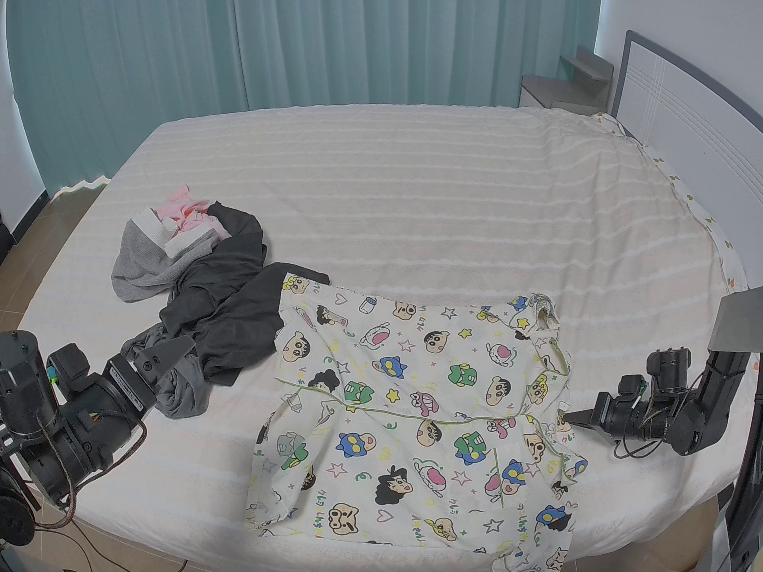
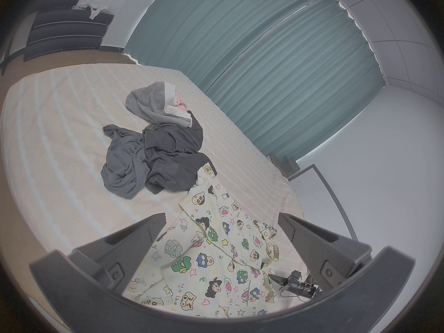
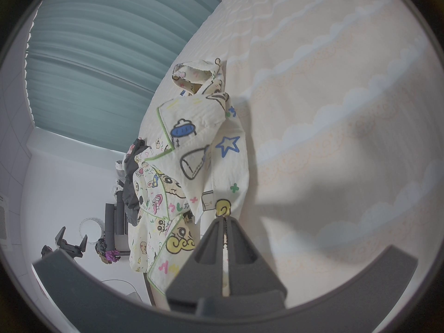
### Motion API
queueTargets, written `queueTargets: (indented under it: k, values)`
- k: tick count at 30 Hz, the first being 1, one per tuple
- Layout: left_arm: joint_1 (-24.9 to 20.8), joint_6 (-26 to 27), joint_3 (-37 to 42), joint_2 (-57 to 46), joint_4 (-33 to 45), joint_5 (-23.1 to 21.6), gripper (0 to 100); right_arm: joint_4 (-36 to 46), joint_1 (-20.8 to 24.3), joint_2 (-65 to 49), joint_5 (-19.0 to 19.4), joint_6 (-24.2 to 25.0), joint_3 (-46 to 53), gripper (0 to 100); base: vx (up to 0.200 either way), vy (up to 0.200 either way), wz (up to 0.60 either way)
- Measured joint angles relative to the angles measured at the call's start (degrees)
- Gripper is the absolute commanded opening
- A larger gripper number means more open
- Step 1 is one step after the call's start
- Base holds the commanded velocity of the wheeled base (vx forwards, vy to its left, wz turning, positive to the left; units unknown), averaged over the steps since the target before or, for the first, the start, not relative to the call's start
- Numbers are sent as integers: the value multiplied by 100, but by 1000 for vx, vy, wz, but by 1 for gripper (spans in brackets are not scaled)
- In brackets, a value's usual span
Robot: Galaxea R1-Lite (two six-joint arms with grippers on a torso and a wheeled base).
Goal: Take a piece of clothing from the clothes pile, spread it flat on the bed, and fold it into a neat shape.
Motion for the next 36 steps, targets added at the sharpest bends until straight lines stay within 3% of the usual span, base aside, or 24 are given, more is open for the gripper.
queueTargets:
  k: [10,36]
  values:
    - [-7,0,5,0,0,7,100,5,-332,-211,-310,-9,37,0,0,0,0]
    - [-7,0,46,-6,0,9,100,-2,-1615,-464,-336,-38,94,0,0,0,0]
